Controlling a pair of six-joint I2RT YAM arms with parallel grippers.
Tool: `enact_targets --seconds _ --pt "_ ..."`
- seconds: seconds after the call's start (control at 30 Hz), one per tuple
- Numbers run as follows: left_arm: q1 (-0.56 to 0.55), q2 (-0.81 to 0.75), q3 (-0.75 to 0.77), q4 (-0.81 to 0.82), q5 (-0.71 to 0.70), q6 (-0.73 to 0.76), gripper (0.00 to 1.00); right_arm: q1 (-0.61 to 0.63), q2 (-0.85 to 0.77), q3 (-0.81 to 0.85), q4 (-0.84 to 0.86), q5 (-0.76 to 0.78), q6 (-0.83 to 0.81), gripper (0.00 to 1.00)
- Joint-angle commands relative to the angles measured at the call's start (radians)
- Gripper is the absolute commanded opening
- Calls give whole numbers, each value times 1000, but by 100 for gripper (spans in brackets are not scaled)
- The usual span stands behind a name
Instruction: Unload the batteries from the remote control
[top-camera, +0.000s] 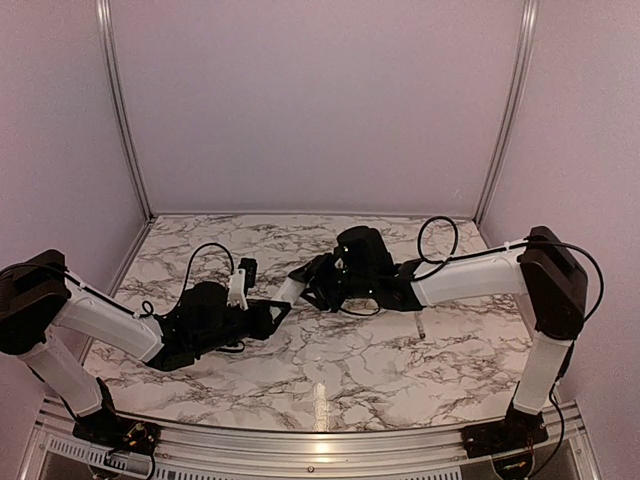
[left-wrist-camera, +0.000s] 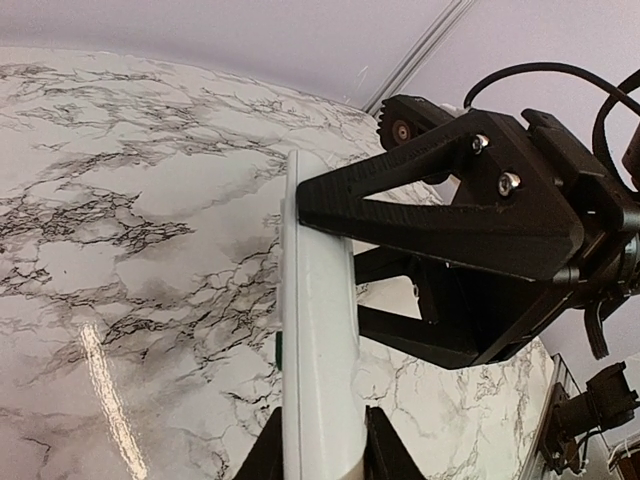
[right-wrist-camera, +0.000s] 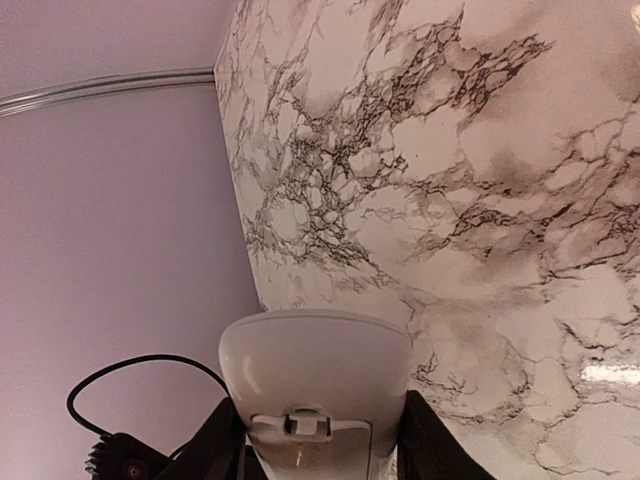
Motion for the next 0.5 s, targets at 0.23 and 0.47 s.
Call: enact_targets --seconds 0.23,0.47 --pt "-11 -33 5 15 17 49 0 20 -7 30 -12 -10 -67 39" --pt "-11 -96 1 -31 51 83 0 20 -79 18 -109 26 -215 96"
